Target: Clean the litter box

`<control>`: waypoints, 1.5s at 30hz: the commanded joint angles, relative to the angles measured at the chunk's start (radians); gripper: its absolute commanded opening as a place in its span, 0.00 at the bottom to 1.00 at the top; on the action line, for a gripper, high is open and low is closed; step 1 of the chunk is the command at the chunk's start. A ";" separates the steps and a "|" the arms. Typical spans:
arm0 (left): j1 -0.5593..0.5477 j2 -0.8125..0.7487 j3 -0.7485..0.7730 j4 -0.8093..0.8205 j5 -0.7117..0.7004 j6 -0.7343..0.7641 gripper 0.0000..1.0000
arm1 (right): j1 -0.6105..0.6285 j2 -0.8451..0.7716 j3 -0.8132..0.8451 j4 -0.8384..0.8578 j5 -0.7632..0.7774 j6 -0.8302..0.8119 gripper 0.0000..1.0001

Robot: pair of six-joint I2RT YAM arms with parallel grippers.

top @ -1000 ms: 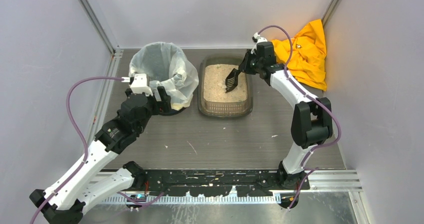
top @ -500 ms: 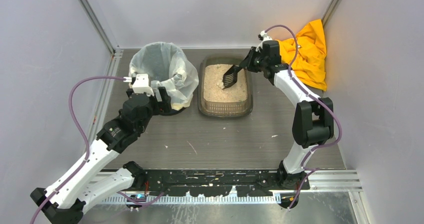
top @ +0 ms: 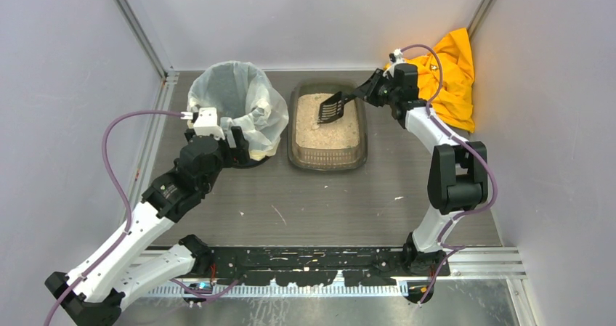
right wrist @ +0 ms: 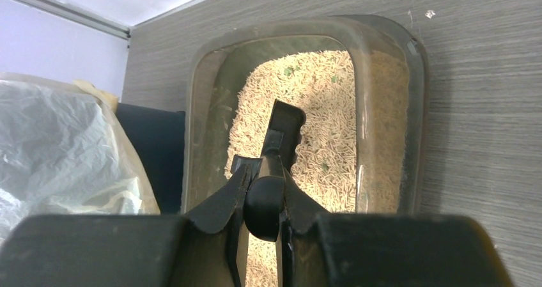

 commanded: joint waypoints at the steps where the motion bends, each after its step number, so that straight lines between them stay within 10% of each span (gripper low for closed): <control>1: 0.003 -0.001 0.001 0.058 -0.009 0.006 0.87 | 0.000 -0.036 -0.008 0.124 -0.063 0.061 0.01; 45: 0.003 -0.028 -0.007 0.062 0.031 -0.003 0.85 | 0.117 -0.038 0.026 -0.074 0.039 -0.154 0.01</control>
